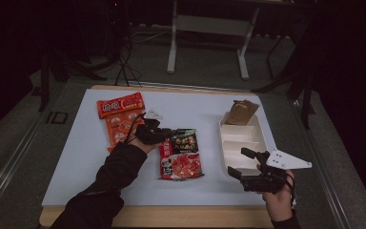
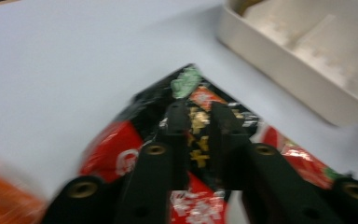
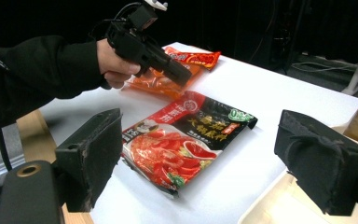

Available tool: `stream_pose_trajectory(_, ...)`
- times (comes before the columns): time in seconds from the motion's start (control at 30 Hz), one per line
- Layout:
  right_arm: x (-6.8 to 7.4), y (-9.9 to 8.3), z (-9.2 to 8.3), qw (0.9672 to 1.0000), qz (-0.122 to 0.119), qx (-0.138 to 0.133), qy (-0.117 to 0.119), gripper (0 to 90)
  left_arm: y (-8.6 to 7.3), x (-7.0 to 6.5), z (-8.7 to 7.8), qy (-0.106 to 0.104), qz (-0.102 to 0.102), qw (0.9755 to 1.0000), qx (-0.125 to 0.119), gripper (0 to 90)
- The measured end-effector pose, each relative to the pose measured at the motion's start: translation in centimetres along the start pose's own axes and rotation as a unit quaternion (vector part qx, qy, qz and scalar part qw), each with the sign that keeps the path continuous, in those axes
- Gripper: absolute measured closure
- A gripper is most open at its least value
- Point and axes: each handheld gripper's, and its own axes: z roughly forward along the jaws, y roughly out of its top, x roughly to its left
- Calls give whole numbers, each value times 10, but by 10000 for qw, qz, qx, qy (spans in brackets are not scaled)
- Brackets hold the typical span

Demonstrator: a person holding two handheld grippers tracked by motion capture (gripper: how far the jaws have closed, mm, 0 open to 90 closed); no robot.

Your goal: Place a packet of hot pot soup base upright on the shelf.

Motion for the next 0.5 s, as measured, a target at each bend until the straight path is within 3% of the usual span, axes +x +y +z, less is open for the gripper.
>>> stream_pose_trajectory(0.17,1,-1,2,10000,-49,76,23,148,-6,15,1,246,-276,9993,14,585)
stream_pose_trajectory(0.33,1,-2,5,9999,-57,135,69,148,-13,32,7,178,-608,9979,166,488)
stream_pose_trajectory(0.5,2,-2,6,9998,-65,150,108,148,-20,37,15,437,-670,9964,291,504)
